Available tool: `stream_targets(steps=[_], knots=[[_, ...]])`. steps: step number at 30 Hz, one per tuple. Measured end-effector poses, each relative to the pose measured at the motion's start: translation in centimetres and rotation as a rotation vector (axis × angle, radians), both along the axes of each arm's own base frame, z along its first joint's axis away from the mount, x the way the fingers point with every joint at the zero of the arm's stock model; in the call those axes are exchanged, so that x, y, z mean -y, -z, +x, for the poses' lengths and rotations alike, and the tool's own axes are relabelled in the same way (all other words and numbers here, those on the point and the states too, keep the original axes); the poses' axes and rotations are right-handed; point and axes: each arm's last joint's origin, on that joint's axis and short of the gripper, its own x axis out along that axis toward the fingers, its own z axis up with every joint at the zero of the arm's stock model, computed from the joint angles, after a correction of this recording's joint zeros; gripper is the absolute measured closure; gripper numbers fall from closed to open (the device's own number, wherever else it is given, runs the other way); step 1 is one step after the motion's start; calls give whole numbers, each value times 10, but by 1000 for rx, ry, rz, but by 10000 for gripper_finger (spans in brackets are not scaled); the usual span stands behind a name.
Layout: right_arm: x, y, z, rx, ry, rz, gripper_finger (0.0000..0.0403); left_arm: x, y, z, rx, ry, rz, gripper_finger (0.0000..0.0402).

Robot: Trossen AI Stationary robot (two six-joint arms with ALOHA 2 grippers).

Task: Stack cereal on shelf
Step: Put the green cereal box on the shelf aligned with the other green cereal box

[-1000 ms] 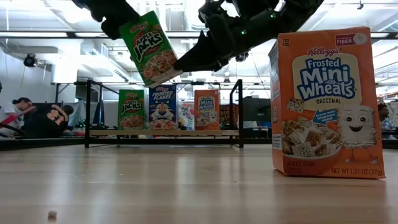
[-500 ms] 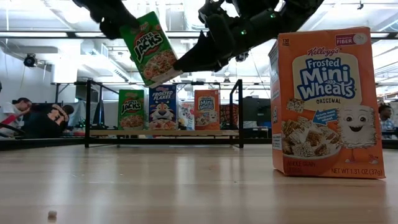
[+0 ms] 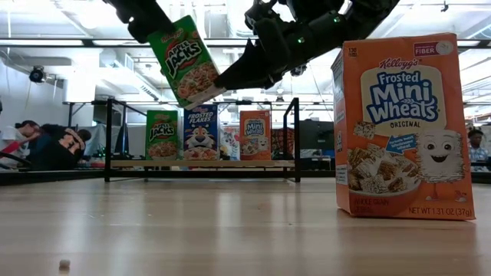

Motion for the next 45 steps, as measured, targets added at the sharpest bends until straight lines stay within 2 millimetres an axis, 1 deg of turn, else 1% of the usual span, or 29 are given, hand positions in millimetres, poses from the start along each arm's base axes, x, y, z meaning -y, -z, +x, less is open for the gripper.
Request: stream_targets(steps=[5, 12, 14, 18, 21, 32, 38, 45], knots=[[0, 0, 0, 0, 0, 0, 225, 0, 2, 3, -3, 2, 0, 166], [0, 0, 0, 0, 1, 5, 225, 2, 1, 2, 0, 6, -3, 166], [0, 0, 0, -1, 3, 10, 225, 2, -2, 1, -8, 6, -6, 166], [0, 0, 0, -3, 5, 15, 225, 4, -14, 0, -5, 10, -10, 166], [0, 1, 0, -8, 6, 16, 225, 4, -16, 0, -14, 10, -9, 166], [0, 1, 0, -11, 6, 17, 225, 5, -5, 12, -72, 9, -6, 169], [0, 1, 0, -10, 6, 16, 225, 5, -3, 12, -89, 8, -5, 169], [0, 1, 0, -8, 8, 16, 225, 5, -19, 13, -77, 5, 10, 169]])
